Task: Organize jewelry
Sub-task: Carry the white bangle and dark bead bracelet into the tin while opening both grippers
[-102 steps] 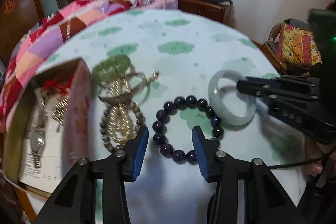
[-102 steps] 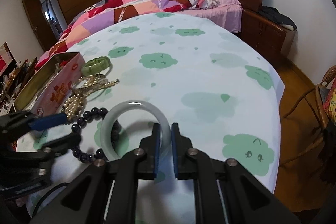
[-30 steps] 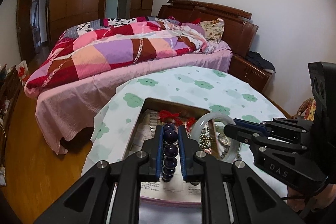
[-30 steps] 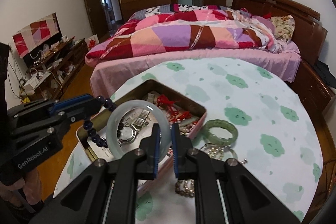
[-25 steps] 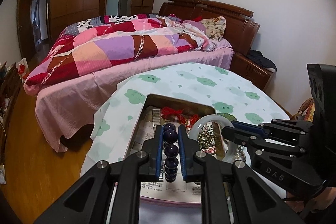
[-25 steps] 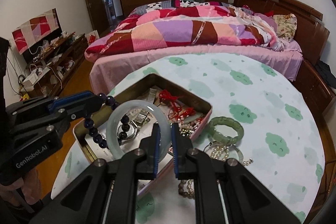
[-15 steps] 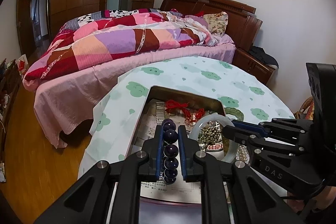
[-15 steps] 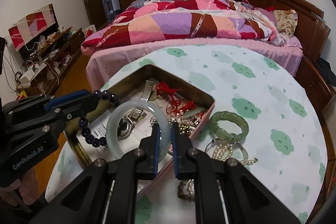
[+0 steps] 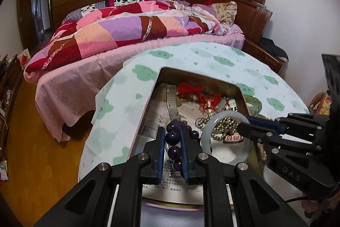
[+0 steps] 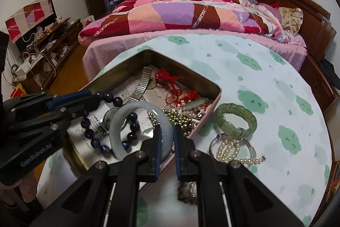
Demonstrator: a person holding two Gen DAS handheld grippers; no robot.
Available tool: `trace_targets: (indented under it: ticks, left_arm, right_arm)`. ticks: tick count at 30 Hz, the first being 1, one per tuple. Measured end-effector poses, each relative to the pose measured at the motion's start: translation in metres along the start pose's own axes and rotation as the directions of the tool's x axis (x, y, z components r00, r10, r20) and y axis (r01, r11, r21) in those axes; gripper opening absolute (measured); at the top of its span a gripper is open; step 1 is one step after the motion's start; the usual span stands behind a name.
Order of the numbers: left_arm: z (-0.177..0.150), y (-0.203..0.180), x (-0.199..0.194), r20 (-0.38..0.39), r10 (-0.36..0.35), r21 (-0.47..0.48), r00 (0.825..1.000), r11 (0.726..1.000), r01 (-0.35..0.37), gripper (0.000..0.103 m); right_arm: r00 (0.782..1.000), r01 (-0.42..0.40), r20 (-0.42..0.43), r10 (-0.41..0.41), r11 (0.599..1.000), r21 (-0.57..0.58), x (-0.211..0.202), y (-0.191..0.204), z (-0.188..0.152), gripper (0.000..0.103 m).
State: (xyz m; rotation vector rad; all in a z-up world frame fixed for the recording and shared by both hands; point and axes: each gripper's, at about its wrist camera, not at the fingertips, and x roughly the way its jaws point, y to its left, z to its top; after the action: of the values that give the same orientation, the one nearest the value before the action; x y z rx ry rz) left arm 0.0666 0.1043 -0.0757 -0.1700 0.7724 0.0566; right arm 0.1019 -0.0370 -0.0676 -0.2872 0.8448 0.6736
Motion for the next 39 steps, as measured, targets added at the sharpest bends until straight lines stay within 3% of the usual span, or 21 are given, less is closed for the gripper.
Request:
trace_targets:
  ticks: [21,22,24,26,29,30,32,36,39]
  left_arm:
    - [-0.003,0.004,0.008,-0.023,0.011,-0.006,1.0,1.0,-0.012,0.015]
    - [-0.003,0.003,0.006,-0.016,0.01,-0.001,1.0,1.0,-0.01,0.017]
    - [-0.002,0.001,0.003,-0.008,0.012,0.003,1.0,1.0,-0.012,0.032]
    - [-0.001,-0.001,-0.001,0.01,0.01,0.004,1.0,1.0,-0.01,0.052]
    - [-0.001,-0.003,-0.008,0.032,0.003,0.002,0.999,1.0,-0.003,0.062]
    - [0.0,-0.004,-0.009,0.038,0.004,0.004,0.999,1.0,-0.004,0.063]
    - [0.0,-0.008,-0.014,0.056,0.012,0.023,0.998,1.0,-0.014,0.064]
    - [-0.001,-0.014,-0.024,0.092,0.065,0.052,0.994,0.996,-0.07,0.071]
    - [-0.003,-0.017,-0.027,0.098,0.059,0.04,0.993,0.997,-0.063,0.072]
  right_arm:
    - [1.0,0.004,0.01,-0.004,1.0,-0.005,0.002,0.002,-0.001,0.015]
    - [1.0,-0.003,0.01,0.003,1.0,0.002,0.002,0.001,-0.001,0.015]
    - [1.0,-0.003,0.016,0.002,1.0,0.01,0.002,0.0,-0.001,0.015]
    - [1.0,-0.008,0.023,0.008,1.0,0.016,0.0,-0.002,-0.001,0.016]
    - [0.999,-0.014,0.038,0.013,1.0,0.025,-0.004,-0.004,-0.001,0.023]
    - [0.999,-0.015,0.044,0.014,0.999,0.029,-0.006,-0.005,-0.001,0.028]
    - [0.998,-0.024,0.057,0.022,0.999,0.045,-0.011,-0.01,-0.001,0.048]
    - [0.996,-0.027,0.087,0.02,0.996,0.081,-0.028,-0.031,-0.012,0.049]
    - [0.997,0.004,0.079,-0.017,0.988,0.154,-0.035,-0.06,-0.03,0.049]
